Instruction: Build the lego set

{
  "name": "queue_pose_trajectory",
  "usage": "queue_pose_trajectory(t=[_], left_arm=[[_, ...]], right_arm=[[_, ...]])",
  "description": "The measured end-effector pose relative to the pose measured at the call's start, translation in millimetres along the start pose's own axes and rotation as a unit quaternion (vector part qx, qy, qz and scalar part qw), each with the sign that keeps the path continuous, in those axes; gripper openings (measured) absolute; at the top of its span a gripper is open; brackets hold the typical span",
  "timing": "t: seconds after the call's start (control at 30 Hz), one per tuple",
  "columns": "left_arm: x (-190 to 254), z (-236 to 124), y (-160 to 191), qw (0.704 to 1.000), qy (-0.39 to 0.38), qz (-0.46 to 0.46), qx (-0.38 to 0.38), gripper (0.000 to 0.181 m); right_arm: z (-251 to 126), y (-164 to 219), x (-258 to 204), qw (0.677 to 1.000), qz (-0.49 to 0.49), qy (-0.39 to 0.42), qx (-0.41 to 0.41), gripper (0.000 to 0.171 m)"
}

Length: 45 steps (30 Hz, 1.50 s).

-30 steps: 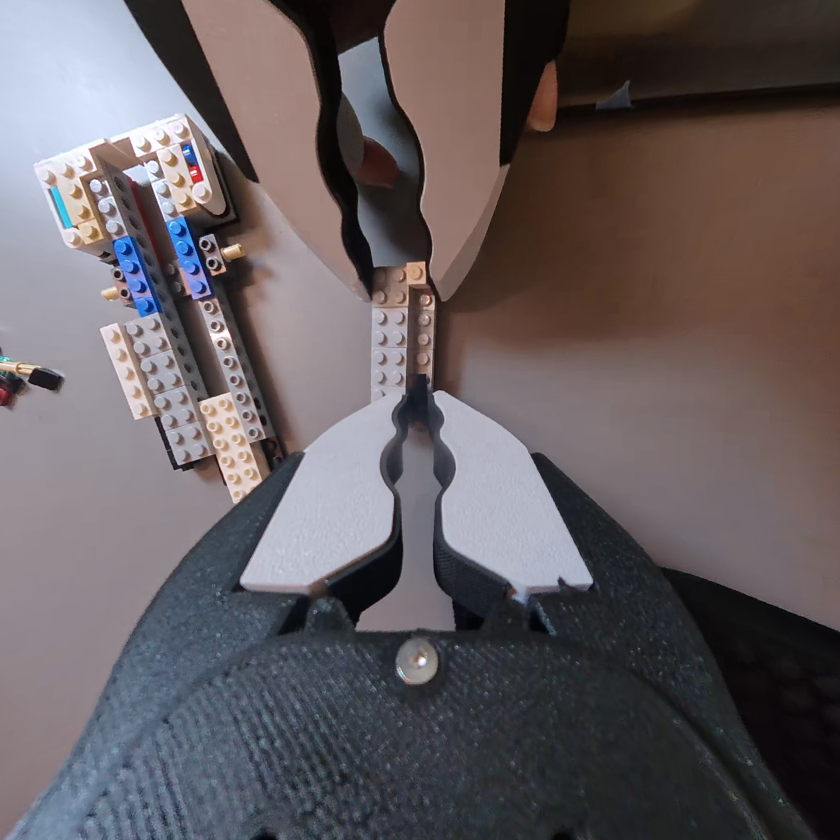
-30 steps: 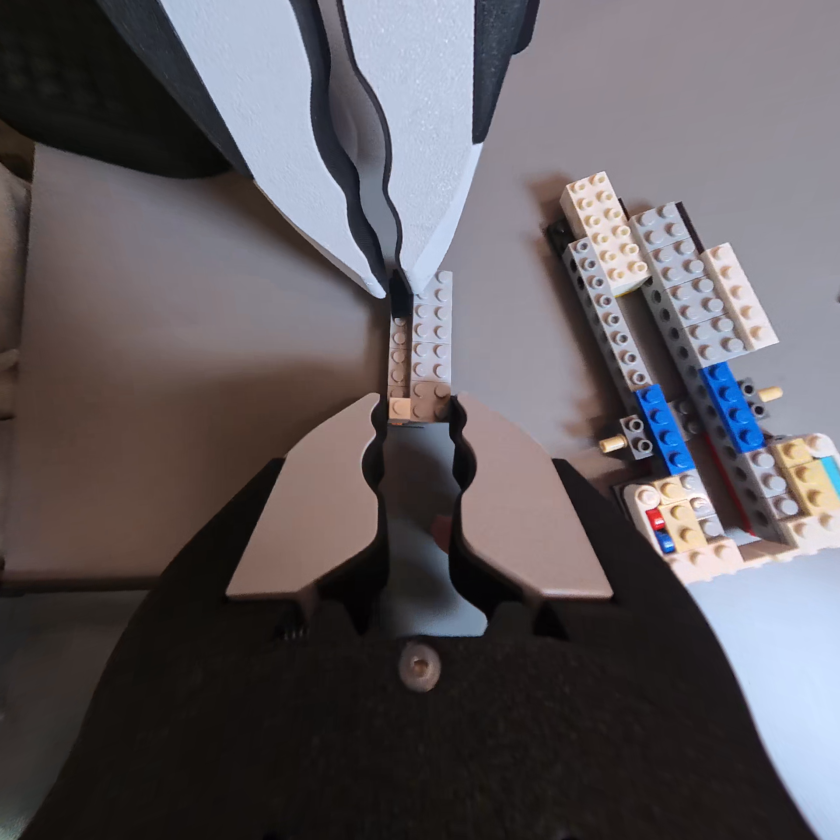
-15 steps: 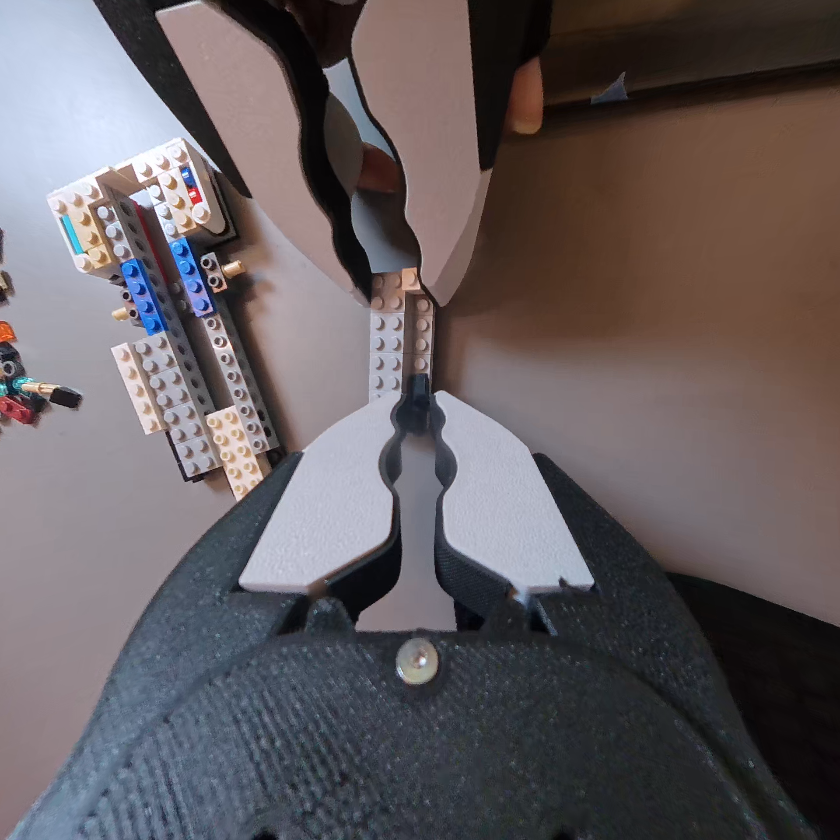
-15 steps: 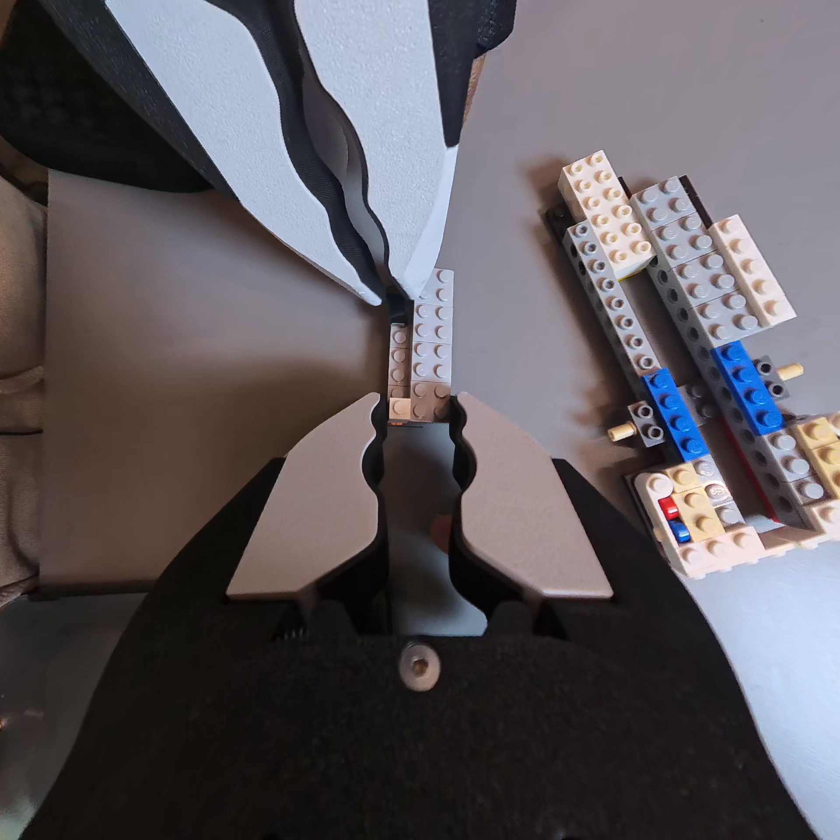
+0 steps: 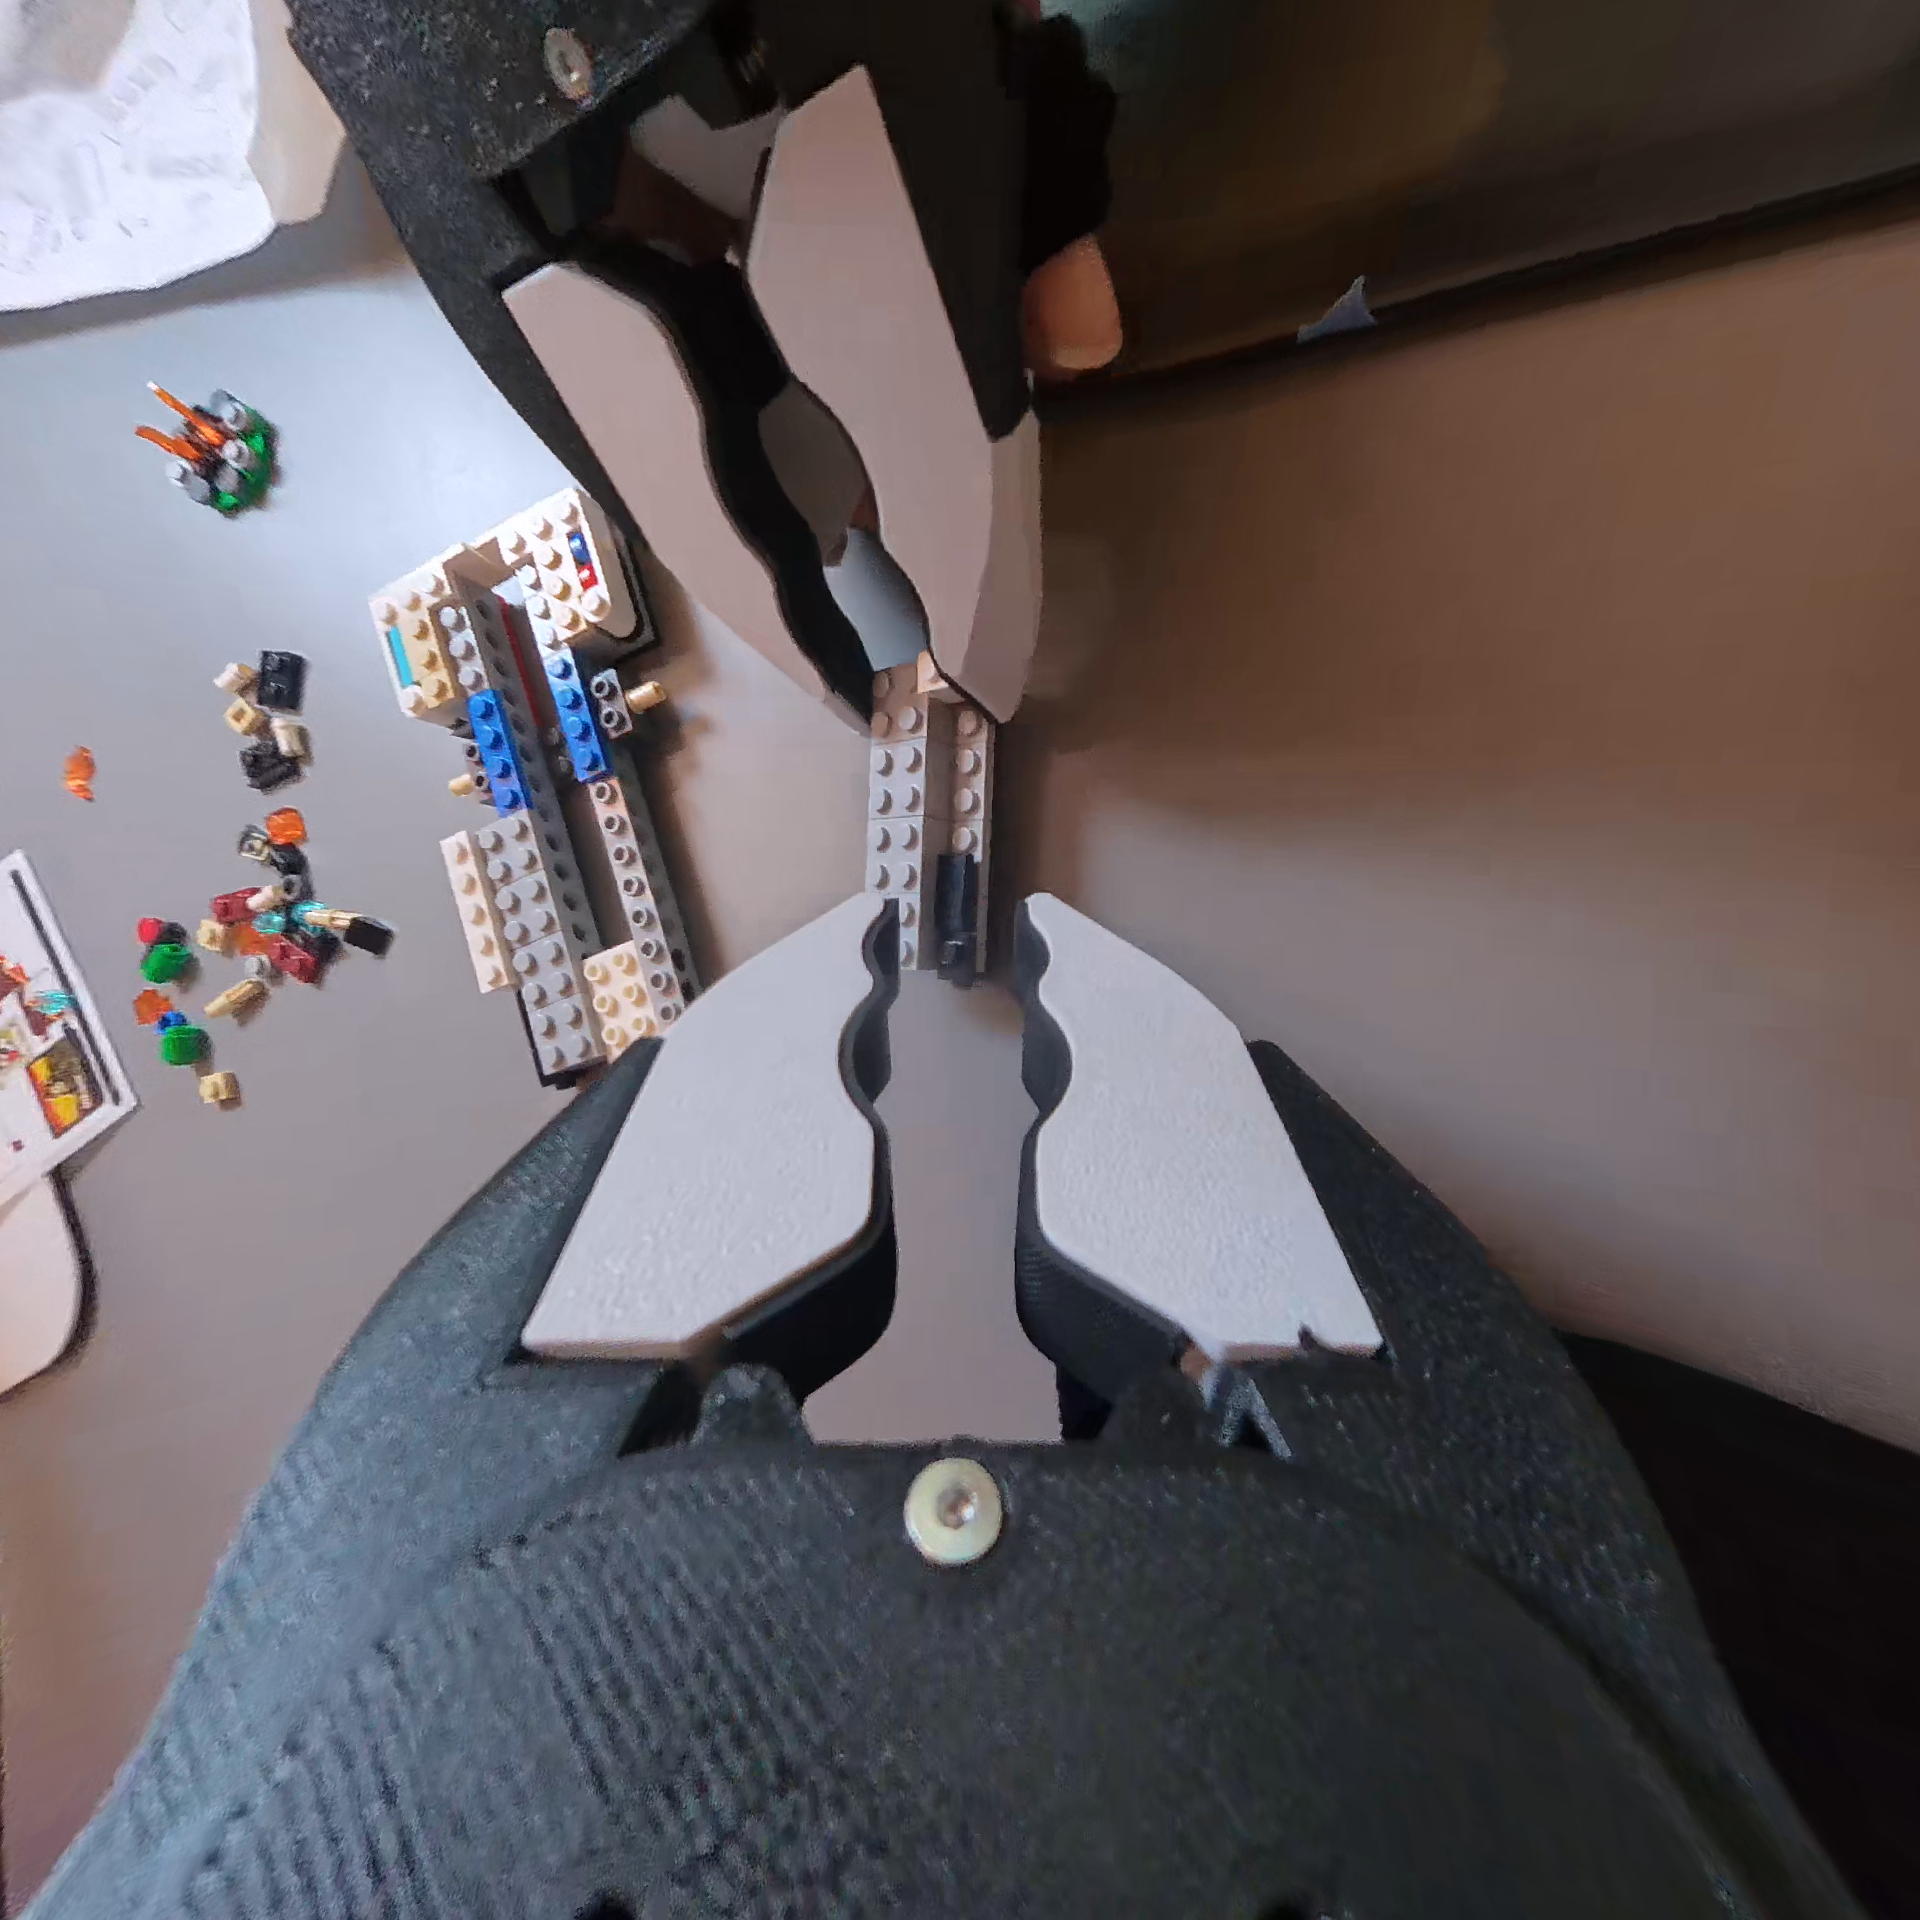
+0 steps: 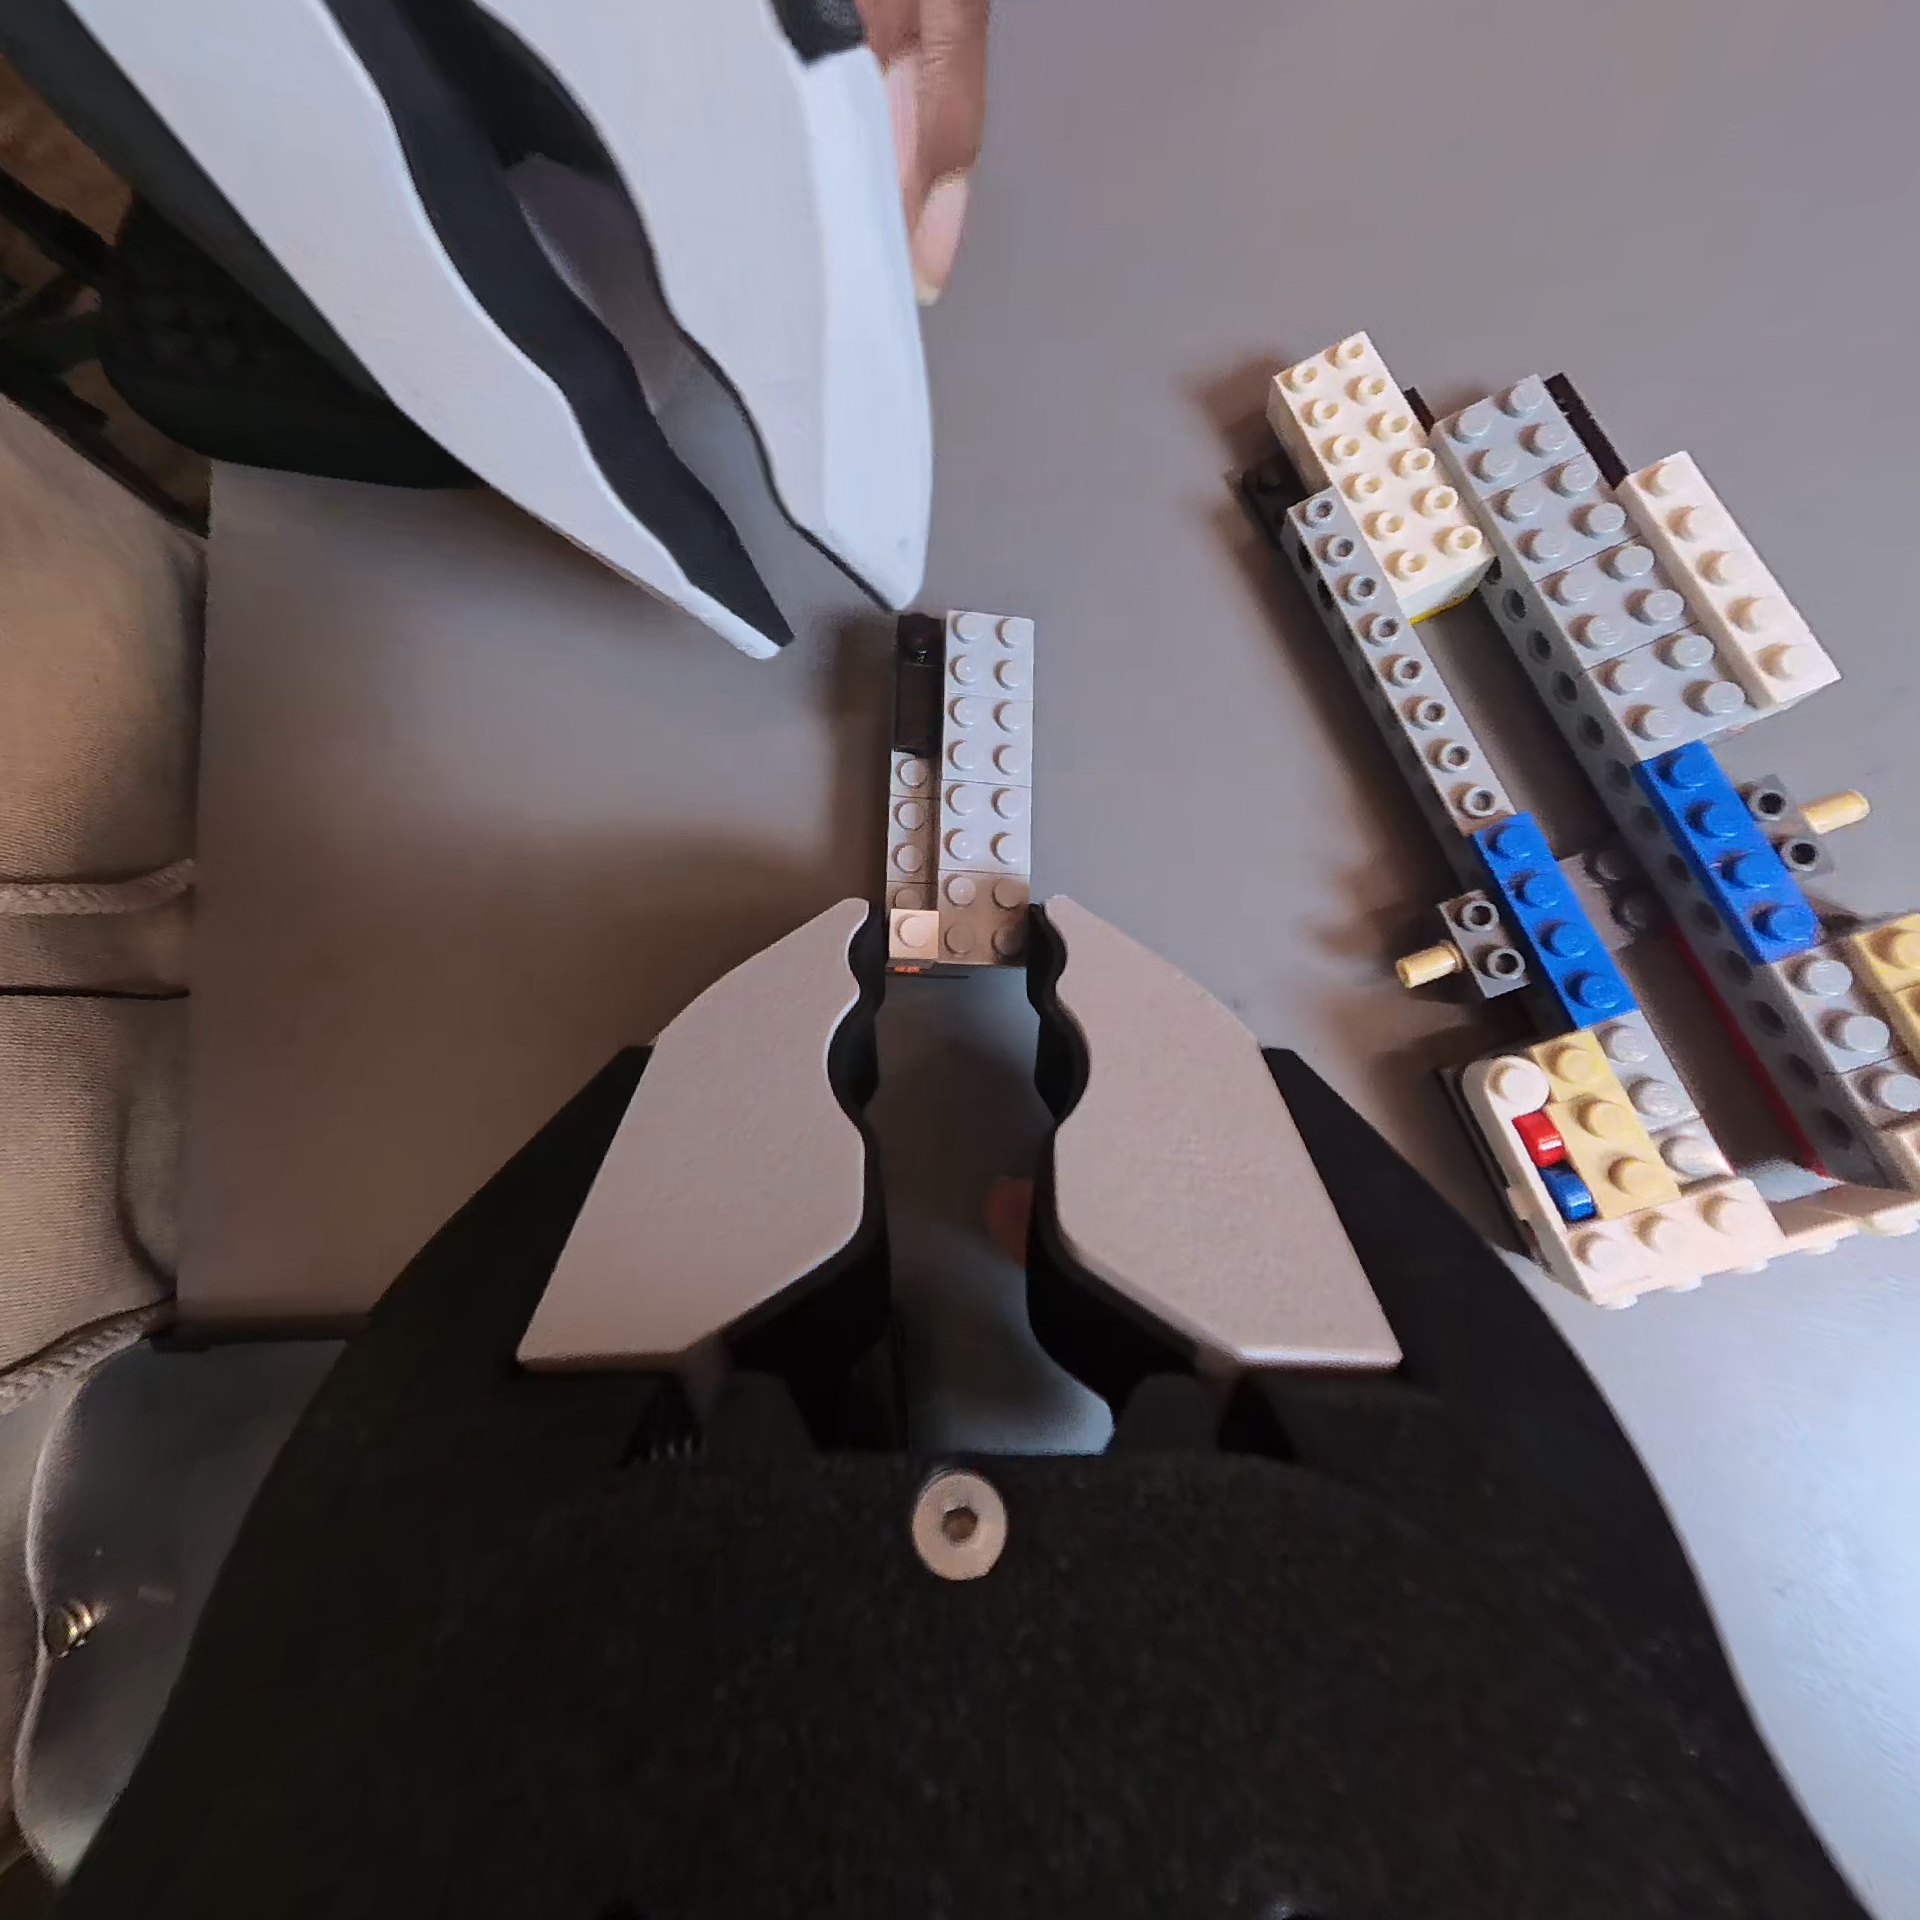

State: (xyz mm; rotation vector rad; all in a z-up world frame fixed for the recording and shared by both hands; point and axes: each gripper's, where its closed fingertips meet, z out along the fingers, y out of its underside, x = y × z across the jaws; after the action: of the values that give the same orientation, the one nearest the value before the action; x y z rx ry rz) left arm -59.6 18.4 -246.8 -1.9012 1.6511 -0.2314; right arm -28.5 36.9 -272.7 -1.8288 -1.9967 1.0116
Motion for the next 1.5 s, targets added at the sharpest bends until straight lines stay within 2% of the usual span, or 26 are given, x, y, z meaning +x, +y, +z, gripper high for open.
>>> queue_pose_trajectory(t=[0.13,0.47,0.7,1.03,1.3,1.5], left_arm=[[1,1,2,0.998,-0.063,0.028,-0.001,0.017],[-1,15,5,0.982,-0.130,0.120,-0.062,0.016],[-1,19,5,0.981,-0.131,0.119,-0.074,0.013],[3,25,10,0.991,-0.102,0.065,-0.059,0.012],[3,25,11,0.990,-0.115,0.066,-0.054,0.010],[4,24,9,0.991,-0.118,0.053,-0.016,0.010]], right_arm=[[-3,-3,-1,0.999,0.025,-0.025,0.020,0.026],[-2,-7,-5,0.997,0.060,-0.049,0.030,0.026],[-4,-6,-4,0.995,0.075,-0.059,0.037,0.026],[-2,-4,-5,0.993,0.094,-0.068,0.026,0.026],[-1,-2,-5,0.993,0.096,-0.068,0.018,0.026],[-1,-3,-5,0.993,0.098,-0.069,0.021,0.026]])
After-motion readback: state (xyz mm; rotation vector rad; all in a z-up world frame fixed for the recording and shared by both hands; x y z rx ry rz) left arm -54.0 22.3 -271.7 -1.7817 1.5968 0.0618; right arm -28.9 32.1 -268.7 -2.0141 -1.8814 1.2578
